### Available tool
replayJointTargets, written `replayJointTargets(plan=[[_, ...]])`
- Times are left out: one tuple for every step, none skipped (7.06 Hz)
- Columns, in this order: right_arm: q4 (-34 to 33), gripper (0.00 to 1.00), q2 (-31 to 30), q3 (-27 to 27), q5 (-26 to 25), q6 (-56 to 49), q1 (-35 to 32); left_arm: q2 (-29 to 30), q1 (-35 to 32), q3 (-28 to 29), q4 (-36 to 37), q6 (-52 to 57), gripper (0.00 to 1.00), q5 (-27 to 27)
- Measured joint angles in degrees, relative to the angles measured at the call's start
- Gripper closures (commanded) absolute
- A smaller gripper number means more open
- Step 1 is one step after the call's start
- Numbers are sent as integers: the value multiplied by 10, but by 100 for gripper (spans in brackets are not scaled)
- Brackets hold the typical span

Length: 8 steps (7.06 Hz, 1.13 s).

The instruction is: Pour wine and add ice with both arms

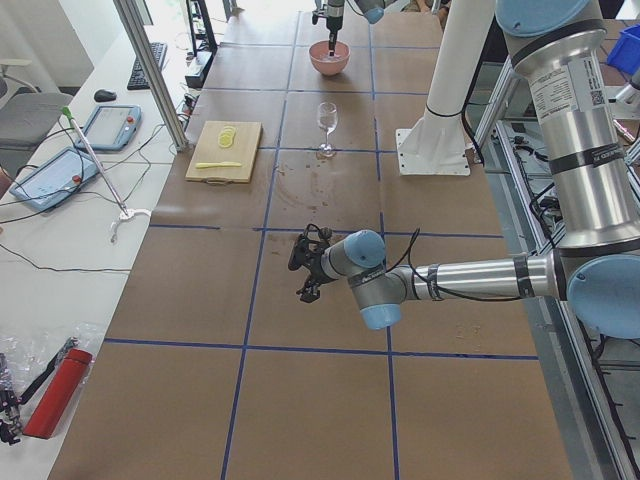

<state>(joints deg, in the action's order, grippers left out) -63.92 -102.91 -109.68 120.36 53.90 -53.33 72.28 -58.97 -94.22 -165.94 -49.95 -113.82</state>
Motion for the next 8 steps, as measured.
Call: replayJointTargets(plan=[[0, 100, 3, -1, 0, -2, -2, 0, 0, 0, 0, 0, 0, 5], [0, 100, 4, -5, 1, -5, -5, 0, 0, 0, -3, -1, 0, 10], [-1, 100, 5, -21, 5, -7, -12, 0, 0, 1, -8, -2, 0, 13], [-6, 100, 9, -47, 7, -6, -20, 0, 0, 1, -14, -3, 0, 14], [-37, 100, 37, -79, 8, -1, -28, 0, 0, 1, -21, -3, 0, 14], [-96, 100, 96, -104, 8, 18, -33, 0, 0, 1, -24, -4, 0, 14], [-161, 100, 178, -120, 7, 69, -23, 0, 0, 0, -26, -4, 0, 14], [-209, 100, 262, -125, 0, 145, 10, 0, 0, 0, -26, -5, 0, 13]])
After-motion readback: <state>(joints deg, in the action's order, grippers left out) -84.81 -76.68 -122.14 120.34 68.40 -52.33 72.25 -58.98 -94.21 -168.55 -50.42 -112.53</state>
